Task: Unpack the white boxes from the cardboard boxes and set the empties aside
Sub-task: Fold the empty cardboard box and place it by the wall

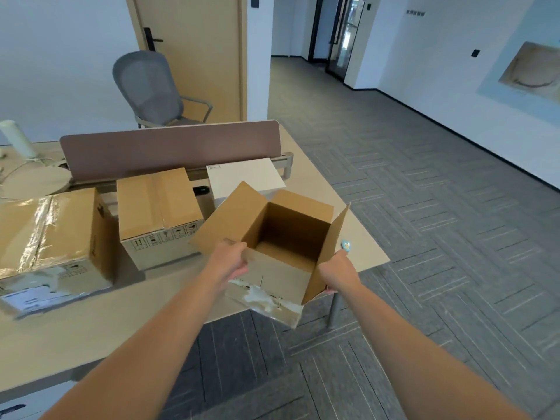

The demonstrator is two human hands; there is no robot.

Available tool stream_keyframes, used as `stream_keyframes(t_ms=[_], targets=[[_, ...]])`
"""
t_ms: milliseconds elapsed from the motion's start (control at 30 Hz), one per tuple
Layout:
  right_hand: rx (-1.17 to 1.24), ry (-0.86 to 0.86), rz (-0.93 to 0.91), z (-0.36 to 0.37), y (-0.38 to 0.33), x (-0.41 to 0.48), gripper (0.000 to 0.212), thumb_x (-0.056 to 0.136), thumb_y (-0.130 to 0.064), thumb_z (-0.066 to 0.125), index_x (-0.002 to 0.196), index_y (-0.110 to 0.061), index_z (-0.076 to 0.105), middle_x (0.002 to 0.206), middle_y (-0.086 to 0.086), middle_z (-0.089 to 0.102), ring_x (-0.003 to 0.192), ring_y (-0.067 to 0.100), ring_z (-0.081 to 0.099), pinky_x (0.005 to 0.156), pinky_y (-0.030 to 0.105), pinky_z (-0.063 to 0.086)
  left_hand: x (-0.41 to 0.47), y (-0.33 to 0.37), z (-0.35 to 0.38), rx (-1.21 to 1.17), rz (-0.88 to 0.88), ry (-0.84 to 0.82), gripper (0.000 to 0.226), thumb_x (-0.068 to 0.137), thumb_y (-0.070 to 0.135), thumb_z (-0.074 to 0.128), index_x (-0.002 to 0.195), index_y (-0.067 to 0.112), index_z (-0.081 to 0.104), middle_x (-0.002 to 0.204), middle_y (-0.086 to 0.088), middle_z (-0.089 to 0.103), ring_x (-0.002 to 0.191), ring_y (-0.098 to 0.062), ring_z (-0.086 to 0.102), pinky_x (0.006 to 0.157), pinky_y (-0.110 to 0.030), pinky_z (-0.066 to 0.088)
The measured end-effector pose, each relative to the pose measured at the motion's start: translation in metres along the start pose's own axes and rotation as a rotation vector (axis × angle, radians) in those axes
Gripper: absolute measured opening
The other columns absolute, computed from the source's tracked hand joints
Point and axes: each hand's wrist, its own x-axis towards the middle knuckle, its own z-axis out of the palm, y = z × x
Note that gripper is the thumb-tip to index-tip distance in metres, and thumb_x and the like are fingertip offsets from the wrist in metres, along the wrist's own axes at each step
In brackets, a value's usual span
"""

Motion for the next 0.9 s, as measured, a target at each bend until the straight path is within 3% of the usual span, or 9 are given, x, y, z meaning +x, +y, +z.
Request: stream_keyframes(t_ms=[67,133,233,300,367,533,700,833,900], targets=[[0.0,-0.026,0.021,-0.003,-0.002,0.003,0.03,0.097,-0.018,0.049,0.124,-0.005,0.045,0.1,0.012,0.063,0.073,0.024,0.07,0.059,0.028,0.06,0.002,-0.001,0.008,0.064,0.037,0.0,0.027,0.096,0.021,0.058,0.119,0.014,0.045,0.088,0.001,0.053,0.098,-0.022,0.062,0.094,-0.043,0.055],[-0.046,-0.005,0.011,-0.008,-0.004,0.007,0.024,0.1,-0.028,0.046,0.11,-0.007,0.054,0.09,0.01,0.066,0.074,0.022,0.071,0.056,0.022,0.054,0.005,0.0,0.018,0.165,0.054,0.03,0.044,0.096,0.022,0.057,0.136,0.016,0.038,0.088,0.003,0.049,0.091,-0.017,0.059,0.085,-0.035,0.055],[-0.076,0.113,-0.039,-0.016,-0.003,0.02,0.033,0.101,-0.034,0.044,0.122,-0.009,0.05,0.092,0.005,0.061,0.079,0.017,0.063,0.065,0.025,0.046,0.011,0.004,0.032,0.346,0.116,0.049,0.005,0.098,0.021,0.052,0.093,0.018,0.051,0.084,-0.002,0.051,0.075,-0.016,0.052,0.069,-0.033,0.049],[-0.114,0.182,-0.063,-0.026,-0.004,0.033,0.048,0.1,-0.034,0.047,0.139,-0.008,0.038,0.115,0.008,0.06,0.09,0.021,0.06,0.074,0.032,0.049,0.022,0.005,0.04,0.446,0.122,-0.001,0.014,0.098,0.023,0.048,0.085,0.017,0.051,0.084,-0.007,0.049,0.075,-0.02,0.049,0.065,-0.035,0.045],[-0.167,0.244,-0.104,-0.036,-0.004,0.05,0.053,0.096,-0.032,0.05,0.142,-0.01,0.035,0.129,0.011,0.055,0.104,0.026,0.06,0.081,0.037,0.054,0.032,0.007,0.048,0.51,0.131,-0.011,0.016,0.098,0.023,0.046,0.084,0.015,0.049,0.083,-0.006,0.047,0.075,-0.019,0.047,0.065,-0.032,0.039],[-0.398,0.357,-0.34,-0.055,-0.02,0.108,0.034,0.096,-0.025,0.048,0.127,-0.012,0.053,0.125,0.007,0.055,0.112,0.025,0.053,0.094,0.037,0.05,0.066,0.013,0.073,0.645,0.085,0.057,0.028,0.096,0.018,0.046,0.07,0.009,0.04,0.069,-0.006,0.036,0.065,-0.021,0.037,0.064,-0.036,0.031],[-0.447,0.189,-0.443,-0.066,-0.049,0.167,0.023,0.094,-0.021,0.051,0.111,-0.009,0.062,0.109,0.009,0.059,0.095,0.025,0.055,0.082,0.032,0.049,0.095,0.016,0.097,0.665,-0.051,0.154,0.025,0.098,0.022,0.047,0.087,0.003,0.06,0.083,-0.01,0.054,0.079,-0.022,0.053,0.073,-0.034,0.044],[-0.595,-0.09,-0.515,-0.067,-0.071,0.207,0.022,0.098,-0.022,0.048,0.082,-0.013,0.061,0.089,0.005,0.064,0.079,0.02,0.059,0.081,0.032,0.055,0.102,0.02,0.117,0.776,-0.152,0.225,0.034,0.101,0.025,0.043,0.108,0.0,0.065,0.104,-0.015,0.063,0.098,-0.028,0.061,0.081,-0.034,0.045],[-0.632,-0.194,-0.523,-0.067,-0.082,0.225,0.025,0.098,-0.024,0.048,0.076,-0.016,0.059,0.085,0.003,0.062,0.074,0.018,0.057,0.068,0.029,0.05,0.108,0.021,0.124,0.783,-0.172,0.29,0.036,0.1,0.027,0.044,0.11,0.0,0.066,0.105,-0.015,0.065,0.101,-0.03,0.063,0.077,-0.032,0.044]])
